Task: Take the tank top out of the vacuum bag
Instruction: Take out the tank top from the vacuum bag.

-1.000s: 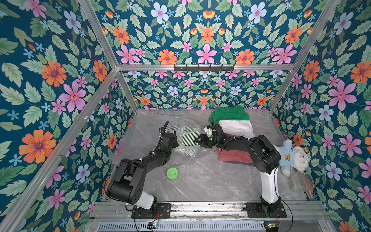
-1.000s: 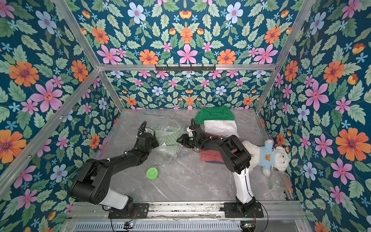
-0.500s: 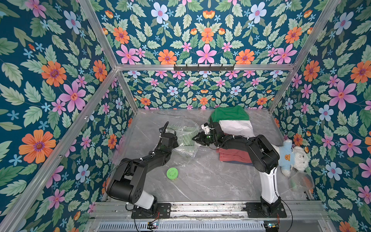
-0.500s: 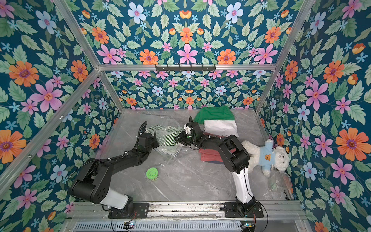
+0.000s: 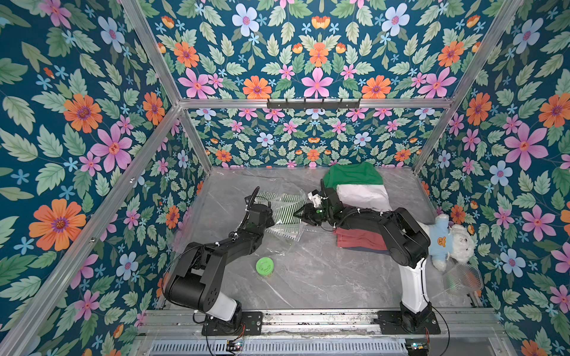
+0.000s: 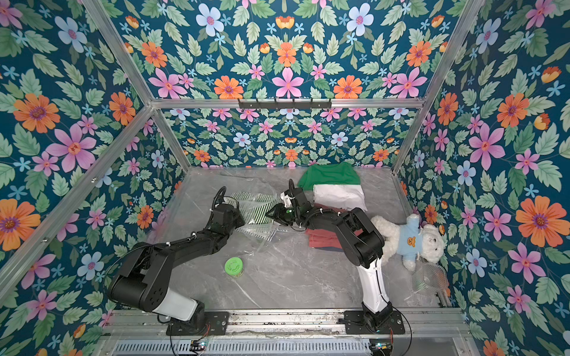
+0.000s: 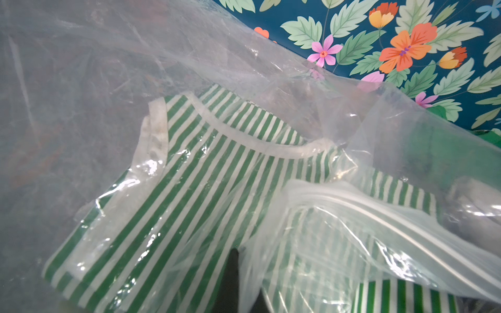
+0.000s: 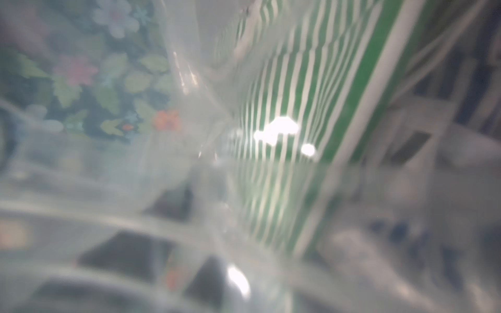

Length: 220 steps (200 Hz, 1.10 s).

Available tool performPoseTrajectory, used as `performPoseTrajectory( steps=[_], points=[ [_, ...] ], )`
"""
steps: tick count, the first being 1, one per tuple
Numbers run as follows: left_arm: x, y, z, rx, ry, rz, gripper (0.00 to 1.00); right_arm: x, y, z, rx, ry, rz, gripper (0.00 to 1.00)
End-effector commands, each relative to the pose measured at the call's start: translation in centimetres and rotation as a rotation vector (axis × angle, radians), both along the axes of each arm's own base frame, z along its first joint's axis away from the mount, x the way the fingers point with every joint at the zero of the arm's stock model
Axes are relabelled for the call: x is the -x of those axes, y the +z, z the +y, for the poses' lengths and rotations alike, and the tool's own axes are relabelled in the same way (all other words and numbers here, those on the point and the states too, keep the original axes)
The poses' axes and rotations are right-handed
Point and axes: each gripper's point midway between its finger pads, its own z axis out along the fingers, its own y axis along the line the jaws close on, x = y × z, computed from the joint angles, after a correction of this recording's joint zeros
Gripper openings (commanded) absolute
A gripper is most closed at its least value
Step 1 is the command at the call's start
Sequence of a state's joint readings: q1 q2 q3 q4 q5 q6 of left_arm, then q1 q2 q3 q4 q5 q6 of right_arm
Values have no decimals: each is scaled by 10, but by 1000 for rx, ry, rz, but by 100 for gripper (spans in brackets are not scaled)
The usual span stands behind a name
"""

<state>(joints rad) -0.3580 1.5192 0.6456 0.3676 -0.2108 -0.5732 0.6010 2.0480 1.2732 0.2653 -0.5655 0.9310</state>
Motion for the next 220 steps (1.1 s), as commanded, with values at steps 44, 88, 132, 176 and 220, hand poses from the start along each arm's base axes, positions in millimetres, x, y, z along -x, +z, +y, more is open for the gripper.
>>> performPoseTrajectory(
  steps=[44,88,132,176,220],
  points=[
    [-2,2,0,2,1,-9,0,10,2,-5,-31,-18,22,46],
    [-1,2,0,1,1,-11,0,9,10,5,-72,25,3,40],
    [-2,0,-1,3,0,-7,0,5,10,12,-84,58,-4,41],
    [-1,0,0,2,3,-9,0,-1,-3,15,-67,61,4,45],
    [0,0,2,-2,6,-9,0,0,-24,8,-11,21,62,55]
  ],
)
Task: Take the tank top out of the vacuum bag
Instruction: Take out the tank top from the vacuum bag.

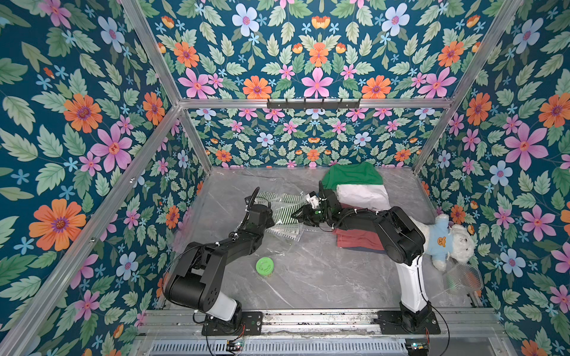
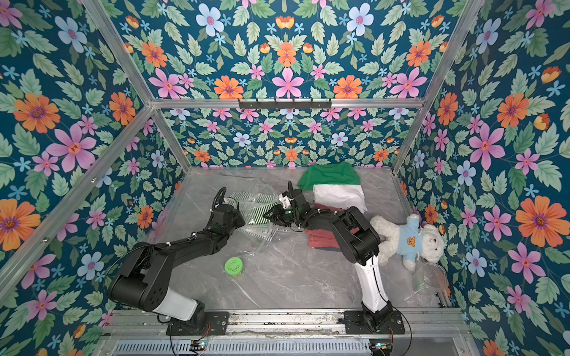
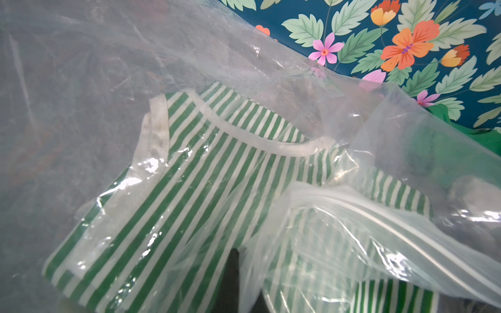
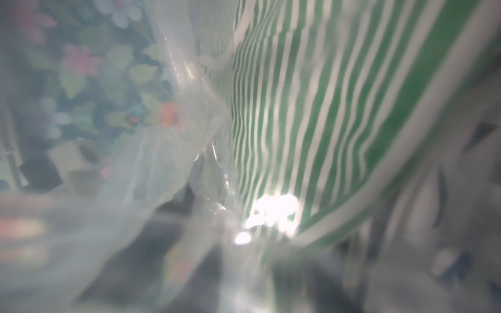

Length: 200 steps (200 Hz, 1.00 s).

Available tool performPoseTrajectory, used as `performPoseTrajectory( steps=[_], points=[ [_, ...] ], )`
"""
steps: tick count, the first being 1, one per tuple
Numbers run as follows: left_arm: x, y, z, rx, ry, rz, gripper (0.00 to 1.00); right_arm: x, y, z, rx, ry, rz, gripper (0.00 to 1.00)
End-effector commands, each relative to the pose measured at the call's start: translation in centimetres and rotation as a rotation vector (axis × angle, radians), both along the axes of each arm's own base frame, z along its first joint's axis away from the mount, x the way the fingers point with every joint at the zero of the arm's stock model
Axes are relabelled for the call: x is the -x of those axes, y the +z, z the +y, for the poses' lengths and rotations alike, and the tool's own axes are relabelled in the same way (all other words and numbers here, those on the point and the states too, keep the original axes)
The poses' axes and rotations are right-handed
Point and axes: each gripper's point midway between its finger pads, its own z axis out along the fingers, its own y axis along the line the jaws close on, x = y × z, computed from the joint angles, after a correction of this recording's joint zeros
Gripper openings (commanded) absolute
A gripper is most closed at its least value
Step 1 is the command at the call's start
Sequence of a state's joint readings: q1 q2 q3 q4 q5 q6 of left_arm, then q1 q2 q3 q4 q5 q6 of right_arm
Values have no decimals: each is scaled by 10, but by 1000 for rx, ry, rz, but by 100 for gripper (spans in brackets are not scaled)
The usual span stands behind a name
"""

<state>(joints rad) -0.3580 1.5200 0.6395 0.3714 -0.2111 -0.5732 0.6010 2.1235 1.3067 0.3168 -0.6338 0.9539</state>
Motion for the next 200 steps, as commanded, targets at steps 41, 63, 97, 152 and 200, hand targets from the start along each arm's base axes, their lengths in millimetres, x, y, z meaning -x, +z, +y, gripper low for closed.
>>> performPoseTrajectory(
  steps=[41,63,97,152,200],
  points=[
    [-2,2,0,2,3,-15,0,7,-19,-8,9,-56,80,59],
    [-3,2,0,3,1,-13,0,8,-19,-5,-22,-50,97,59],
    [-3,2,0,4,2,-13,0,-3,-3,2,-54,-33,45,44],
    [-3,3,0,2,1,-15,0,-29,3,-6,-13,-65,-25,38],
    [-4,2,-1,2,0,-13,0,-53,-17,-9,-10,-98,24,49]
  ],
)
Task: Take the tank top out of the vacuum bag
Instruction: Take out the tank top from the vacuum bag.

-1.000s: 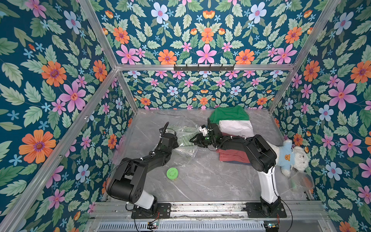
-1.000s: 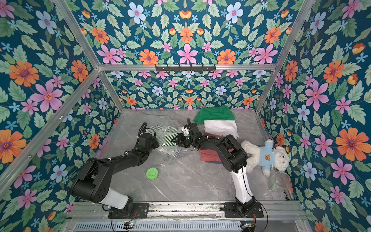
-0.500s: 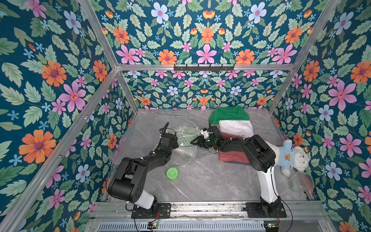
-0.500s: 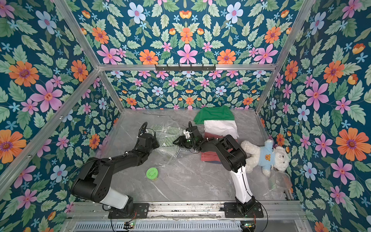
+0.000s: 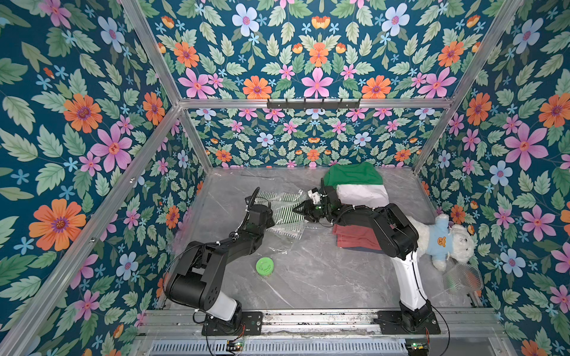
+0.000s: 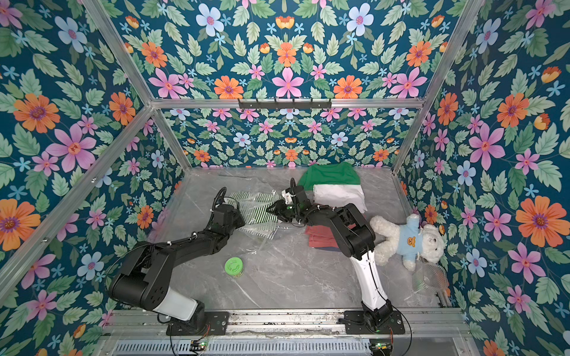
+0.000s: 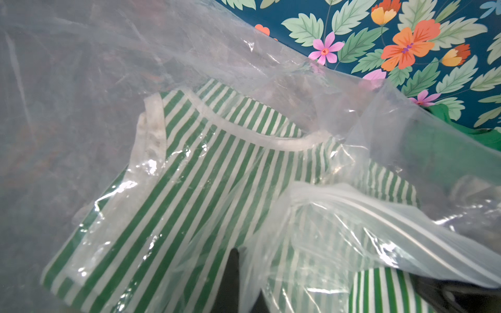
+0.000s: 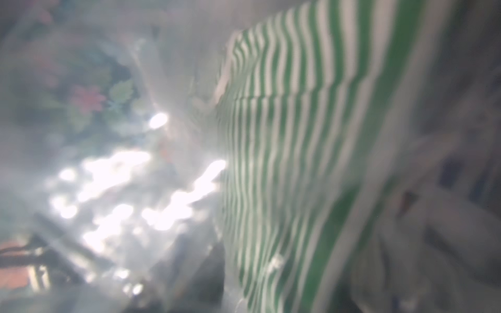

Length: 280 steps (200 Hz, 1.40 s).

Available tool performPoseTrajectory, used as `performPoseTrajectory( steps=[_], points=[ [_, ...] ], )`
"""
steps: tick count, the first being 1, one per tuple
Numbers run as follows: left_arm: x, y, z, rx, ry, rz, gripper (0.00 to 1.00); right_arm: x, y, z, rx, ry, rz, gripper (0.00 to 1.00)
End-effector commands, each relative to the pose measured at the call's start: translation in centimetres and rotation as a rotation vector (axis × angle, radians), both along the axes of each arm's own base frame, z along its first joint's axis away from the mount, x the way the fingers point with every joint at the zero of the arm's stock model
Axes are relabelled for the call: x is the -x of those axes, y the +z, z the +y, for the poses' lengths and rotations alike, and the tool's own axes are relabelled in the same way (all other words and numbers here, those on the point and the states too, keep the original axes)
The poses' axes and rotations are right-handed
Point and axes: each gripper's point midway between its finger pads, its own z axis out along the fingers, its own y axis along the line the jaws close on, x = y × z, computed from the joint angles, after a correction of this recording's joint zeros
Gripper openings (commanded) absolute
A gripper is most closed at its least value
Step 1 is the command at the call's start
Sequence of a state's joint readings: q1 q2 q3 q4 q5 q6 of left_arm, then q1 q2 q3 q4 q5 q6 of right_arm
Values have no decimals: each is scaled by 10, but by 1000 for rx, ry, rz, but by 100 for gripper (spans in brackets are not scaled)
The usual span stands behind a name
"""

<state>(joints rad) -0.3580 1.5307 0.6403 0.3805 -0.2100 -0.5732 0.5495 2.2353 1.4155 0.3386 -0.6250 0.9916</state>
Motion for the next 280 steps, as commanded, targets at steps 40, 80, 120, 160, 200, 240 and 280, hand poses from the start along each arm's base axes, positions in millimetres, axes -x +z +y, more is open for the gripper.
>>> performPoseTrajectory(
  steps=[40,80,120,160,200,240,280],
  points=[
    [-2,3,0,2,2,-12,0,-22,-2,7,-17,-3,3,36],
    [-2,4,2,-3,9,-16,0,-14,14,3,3,18,-75,0],
    [-5,5,3,-2,32,-14,0,18,32,-1,164,77,-188,0],
    [-13,10,12,-55,81,4,0,40,48,-14,205,78,-213,0],
    [-16,13,14,-72,88,1,0,54,71,-24,200,84,-227,0],
    [-14,10,18,-95,96,15,0,63,87,-39,201,86,-235,0],
    [-13,7,20,-107,100,20,0,67,90,-78,229,36,-194,0]
  ],
)
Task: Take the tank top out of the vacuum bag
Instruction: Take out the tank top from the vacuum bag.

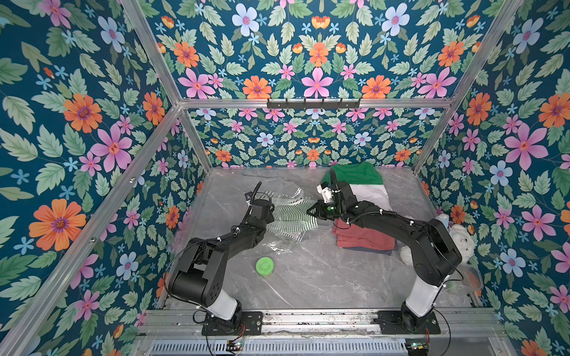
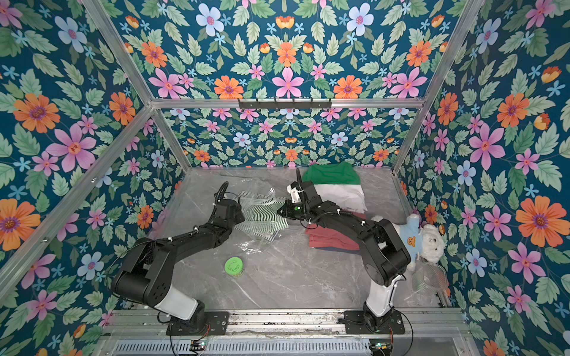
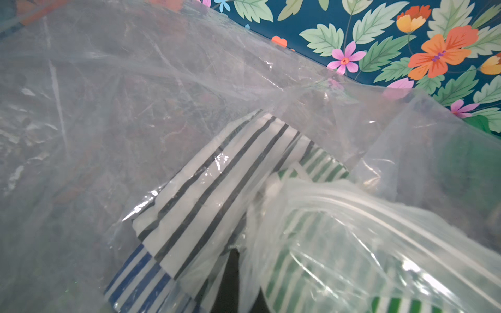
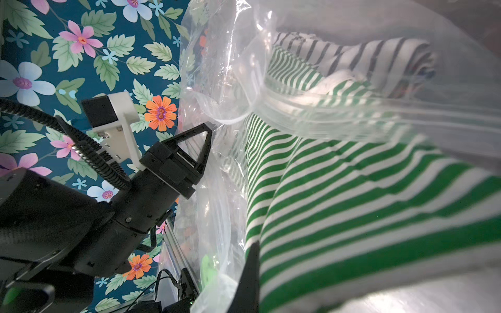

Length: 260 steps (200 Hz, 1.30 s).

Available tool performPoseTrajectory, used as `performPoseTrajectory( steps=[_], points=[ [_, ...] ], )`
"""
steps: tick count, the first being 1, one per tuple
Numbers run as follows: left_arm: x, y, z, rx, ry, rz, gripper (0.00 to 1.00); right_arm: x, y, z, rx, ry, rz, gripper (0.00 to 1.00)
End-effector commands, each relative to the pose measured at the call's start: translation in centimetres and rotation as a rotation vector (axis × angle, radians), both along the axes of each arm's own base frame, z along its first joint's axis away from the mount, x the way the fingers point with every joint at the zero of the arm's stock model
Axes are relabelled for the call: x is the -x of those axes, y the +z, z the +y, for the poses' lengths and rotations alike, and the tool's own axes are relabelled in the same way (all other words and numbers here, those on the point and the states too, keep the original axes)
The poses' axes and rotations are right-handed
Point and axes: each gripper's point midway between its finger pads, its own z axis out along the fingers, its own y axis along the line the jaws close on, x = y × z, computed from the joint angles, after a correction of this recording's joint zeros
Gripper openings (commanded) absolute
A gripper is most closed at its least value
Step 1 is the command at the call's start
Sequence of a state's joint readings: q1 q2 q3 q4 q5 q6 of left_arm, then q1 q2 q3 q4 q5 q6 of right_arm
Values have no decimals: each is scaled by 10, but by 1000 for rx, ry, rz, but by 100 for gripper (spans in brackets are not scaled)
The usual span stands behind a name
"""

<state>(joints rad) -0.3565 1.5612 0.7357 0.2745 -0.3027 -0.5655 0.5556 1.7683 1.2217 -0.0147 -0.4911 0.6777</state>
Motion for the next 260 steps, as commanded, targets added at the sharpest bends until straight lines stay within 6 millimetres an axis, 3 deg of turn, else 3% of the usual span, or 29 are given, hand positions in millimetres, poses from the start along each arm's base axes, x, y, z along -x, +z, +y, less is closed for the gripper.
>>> performPoseTrajectory(
  steps=[1,20,25,57,171,218,260],
  points=[
    [0,-1,8,-36,27,1,0,6,-1,-22,23,-23,33,0],
    [0,-3,8,-38,26,4,0,9,0,-42,33,-49,43,0],
    [0,-3,8,-38,24,3,0,12,14,-48,23,-56,19,0],
    [-1,-5,8,-38,23,7,0,22,23,-81,64,-94,34,0],
    [-6,-6,4,-36,5,7,0,54,17,-227,150,-400,244,0],
    [-6,-6,3,-39,3,7,0,53,22,-264,172,-491,253,2],
    [-8,-3,4,-38,4,1,0,38,3,-285,207,-531,275,3]
  ],
)
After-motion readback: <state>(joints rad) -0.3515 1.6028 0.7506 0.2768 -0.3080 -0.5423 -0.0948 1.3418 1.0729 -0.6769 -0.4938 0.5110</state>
